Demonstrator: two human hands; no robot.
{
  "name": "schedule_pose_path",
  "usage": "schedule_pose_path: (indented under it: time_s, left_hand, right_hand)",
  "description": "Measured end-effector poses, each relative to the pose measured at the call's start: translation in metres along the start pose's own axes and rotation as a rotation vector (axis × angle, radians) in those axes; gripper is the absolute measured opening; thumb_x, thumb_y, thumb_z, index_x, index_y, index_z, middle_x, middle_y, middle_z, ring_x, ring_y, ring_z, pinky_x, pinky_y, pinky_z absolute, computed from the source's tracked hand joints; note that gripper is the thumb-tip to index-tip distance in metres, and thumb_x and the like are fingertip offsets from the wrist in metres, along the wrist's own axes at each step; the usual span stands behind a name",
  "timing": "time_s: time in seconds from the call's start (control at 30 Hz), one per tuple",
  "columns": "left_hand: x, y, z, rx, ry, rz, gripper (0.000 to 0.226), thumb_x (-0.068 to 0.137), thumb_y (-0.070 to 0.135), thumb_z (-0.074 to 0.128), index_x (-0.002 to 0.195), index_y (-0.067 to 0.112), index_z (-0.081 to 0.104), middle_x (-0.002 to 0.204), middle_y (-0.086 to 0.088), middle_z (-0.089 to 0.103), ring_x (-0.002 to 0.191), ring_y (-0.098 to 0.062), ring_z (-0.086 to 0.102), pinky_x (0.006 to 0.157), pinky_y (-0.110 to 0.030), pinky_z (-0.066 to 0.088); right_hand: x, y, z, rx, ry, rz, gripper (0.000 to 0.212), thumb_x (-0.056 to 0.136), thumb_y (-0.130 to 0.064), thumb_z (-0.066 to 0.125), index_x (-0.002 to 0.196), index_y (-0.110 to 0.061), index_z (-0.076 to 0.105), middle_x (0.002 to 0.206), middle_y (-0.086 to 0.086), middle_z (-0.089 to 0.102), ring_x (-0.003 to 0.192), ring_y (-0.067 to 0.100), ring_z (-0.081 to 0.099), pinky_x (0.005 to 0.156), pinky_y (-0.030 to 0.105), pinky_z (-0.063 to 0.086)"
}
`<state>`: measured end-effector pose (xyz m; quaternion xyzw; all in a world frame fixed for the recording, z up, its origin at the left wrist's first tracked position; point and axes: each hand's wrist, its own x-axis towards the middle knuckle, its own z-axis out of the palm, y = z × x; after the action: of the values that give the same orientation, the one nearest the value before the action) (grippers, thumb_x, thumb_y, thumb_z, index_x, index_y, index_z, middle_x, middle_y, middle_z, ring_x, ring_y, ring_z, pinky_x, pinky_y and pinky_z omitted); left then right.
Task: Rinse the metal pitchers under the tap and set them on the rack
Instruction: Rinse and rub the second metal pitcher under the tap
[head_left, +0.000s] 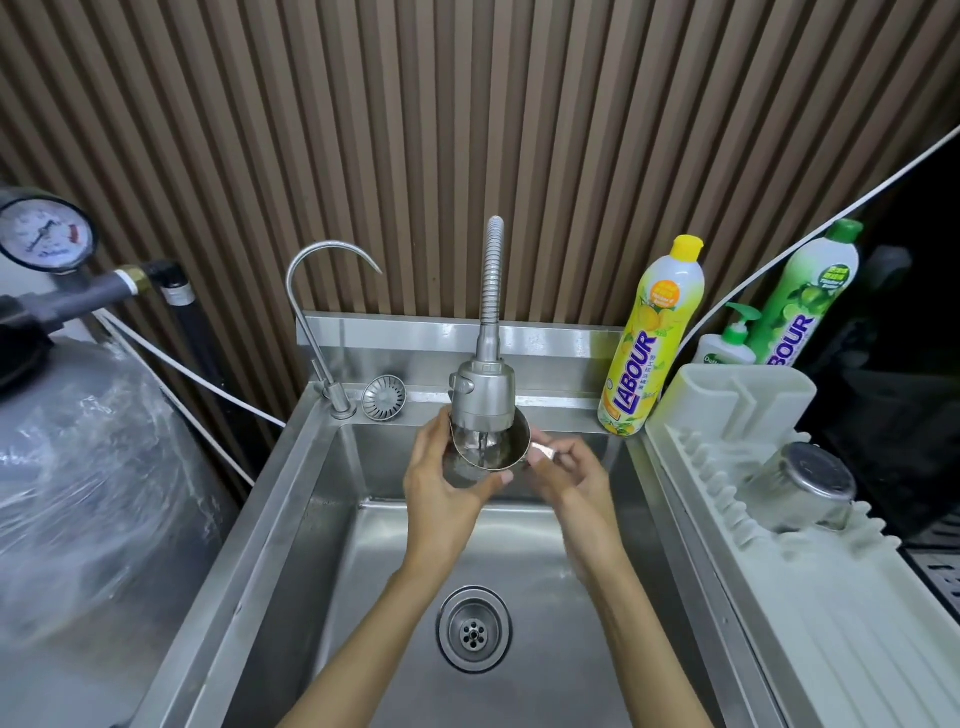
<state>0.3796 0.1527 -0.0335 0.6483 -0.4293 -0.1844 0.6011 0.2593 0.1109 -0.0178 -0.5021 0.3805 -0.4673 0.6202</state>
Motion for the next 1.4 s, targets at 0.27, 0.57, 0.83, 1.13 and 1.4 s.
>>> schedule_pose_path:
  time_s: [0.27,0.57,0.83,1.13,1.4]
  left_hand:
    - [-0.015,0.004,-0.014,0.342,0.131,-0.054,0.091,0.042,0.079,0.058,0.110,0.018,0.064,0.084,0.000,0.045,0.088,-0.019,0.054,0.082,-0.032,0.047]
    - [-0.017,-0.011,0.012,-0.028,-0.097,-0.177,0.055,0.053,0.040,0.085,0.101,0.030,0.061,0.101,-0.004,0.069,0.091,-0.015,0.068,0.085,-0.029,0.055]
    - [-0.004,0.005,-0.008,0.077,-0.020,0.049,0.084,0.060,0.002,0.081,0.133,0.022,0.045,0.135,0.004,0.047,0.128,-0.010,0.043,0.108,-0.035,0.037]
    - [-0.023,0.010,-0.013,0.287,0.090,-0.095,0.068,0.052,0.075,0.061,0.089,0.018,0.060,0.080,0.002,0.046,0.081,-0.017,0.054,0.076,-0.024,0.042]
    - [-0.014,0.002,0.006,-0.020,-0.030,-0.128,0.056,0.049,0.054,0.079,0.097,0.030,0.062,0.098,0.001,0.067,0.092,-0.013,0.068,0.087,-0.031,0.054]
  right_hand:
    - [-0.005,0.002,0.003,-0.065,0.027,0.180,0.015,0.086,-0.016,0.064,0.080,-0.003,0.060,0.068,0.010,0.066,0.066,0.021,0.064,0.056,0.035,0.059]
    - [-0.009,-0.017,-0.005,-0.509,0.173,-0.138,0.028,0.081,-0.013,0.068,0.068,-0.029,0.051,0.093,-0.004,0.072,0.087,0.012,0.068,0.083,0.030,0.053]
    - [0.000,0.024,0.006,0.145,-0.075,0.186,0.017,0.090,-0.009,0.055,0.075,-0.010,0.048,0.105,0.017,0.065,0.095,0.028,0.063,0.094,0.045,0.048]
    - [-0.003,-0.005,0.002,-0.342,0.100,0.087,0.018,0.083,-0.027,0.068,0.073,-0.015,0.059,0.076,0.010,0.070,0.073,0.022,0.068,0.068,0.043,0.059]
    - [-0.010,-0.031,-0.002,-0.547,0.126,-0.159,0.022,0.087,-0.013,0.061,0.071,-0.023,0.048,0.090,-0.001,0.068,0.086,0.016,0.064,0.080,0.030,0.049]
